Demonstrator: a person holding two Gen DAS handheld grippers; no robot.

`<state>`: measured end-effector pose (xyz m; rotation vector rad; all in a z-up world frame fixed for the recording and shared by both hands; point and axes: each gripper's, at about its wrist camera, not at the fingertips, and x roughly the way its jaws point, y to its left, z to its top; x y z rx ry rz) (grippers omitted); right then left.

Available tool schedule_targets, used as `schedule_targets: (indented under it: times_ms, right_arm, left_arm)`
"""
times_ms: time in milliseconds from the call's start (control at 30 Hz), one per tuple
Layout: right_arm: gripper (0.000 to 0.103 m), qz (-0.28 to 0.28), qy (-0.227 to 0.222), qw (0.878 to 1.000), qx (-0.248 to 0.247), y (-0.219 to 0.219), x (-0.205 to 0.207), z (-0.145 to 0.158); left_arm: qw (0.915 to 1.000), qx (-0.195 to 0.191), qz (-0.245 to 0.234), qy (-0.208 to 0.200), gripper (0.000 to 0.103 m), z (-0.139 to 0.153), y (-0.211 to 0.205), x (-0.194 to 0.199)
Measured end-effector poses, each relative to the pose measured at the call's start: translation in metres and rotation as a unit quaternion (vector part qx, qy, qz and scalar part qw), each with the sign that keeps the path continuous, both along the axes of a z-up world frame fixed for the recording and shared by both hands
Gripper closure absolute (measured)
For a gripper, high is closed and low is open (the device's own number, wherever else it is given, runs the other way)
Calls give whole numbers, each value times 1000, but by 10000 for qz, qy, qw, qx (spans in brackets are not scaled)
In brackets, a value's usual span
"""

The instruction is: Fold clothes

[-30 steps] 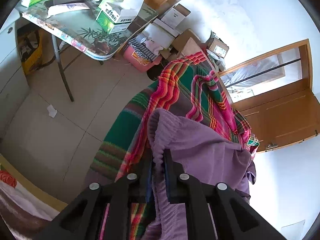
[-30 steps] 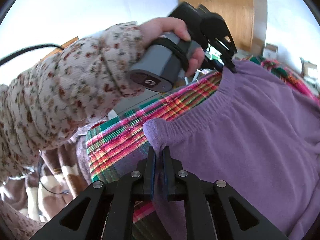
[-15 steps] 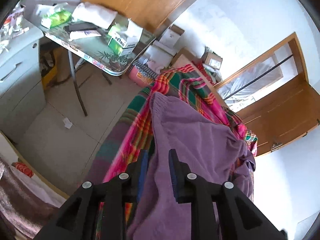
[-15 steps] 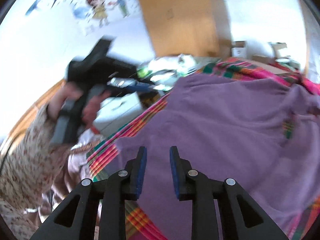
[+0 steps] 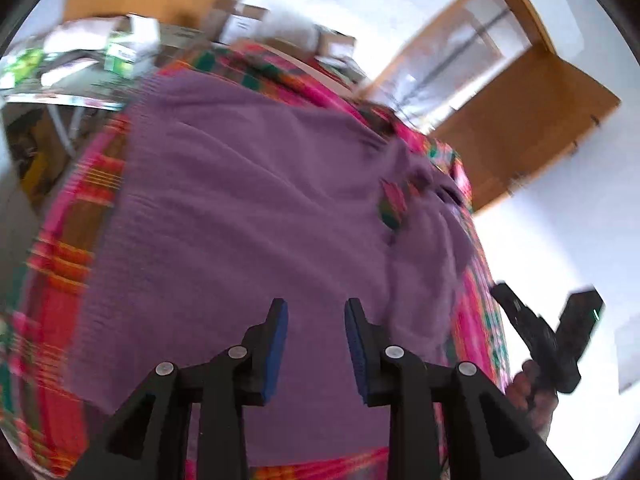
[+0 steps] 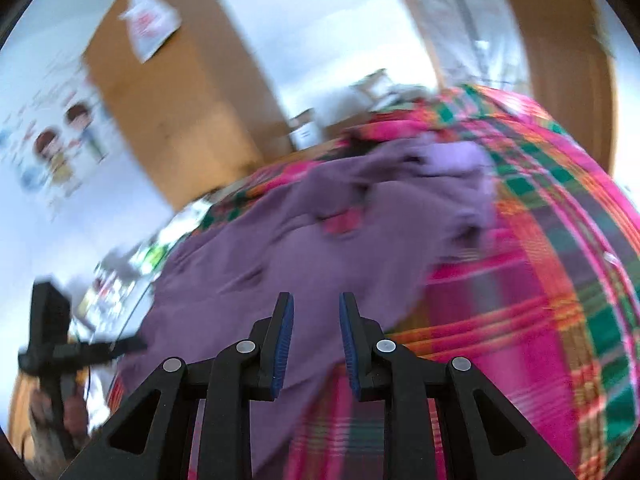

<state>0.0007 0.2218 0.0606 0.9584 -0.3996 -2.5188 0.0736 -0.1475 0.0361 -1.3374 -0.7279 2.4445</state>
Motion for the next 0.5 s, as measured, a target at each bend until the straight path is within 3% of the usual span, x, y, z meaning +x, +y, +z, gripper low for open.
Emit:
schedule_targets:
  times_ms: [267,500]
  right_arm:
    - [72,-241,-103,9997,-27,39,-38,-12]
    - [69,-156,-668,9972,-313,45,-89,-35]
  left_arm:
    - [9956,-39,-897,-253,70,-20,71,6]
    - [9914,-86,-1207,-492,70,-34,102,9]
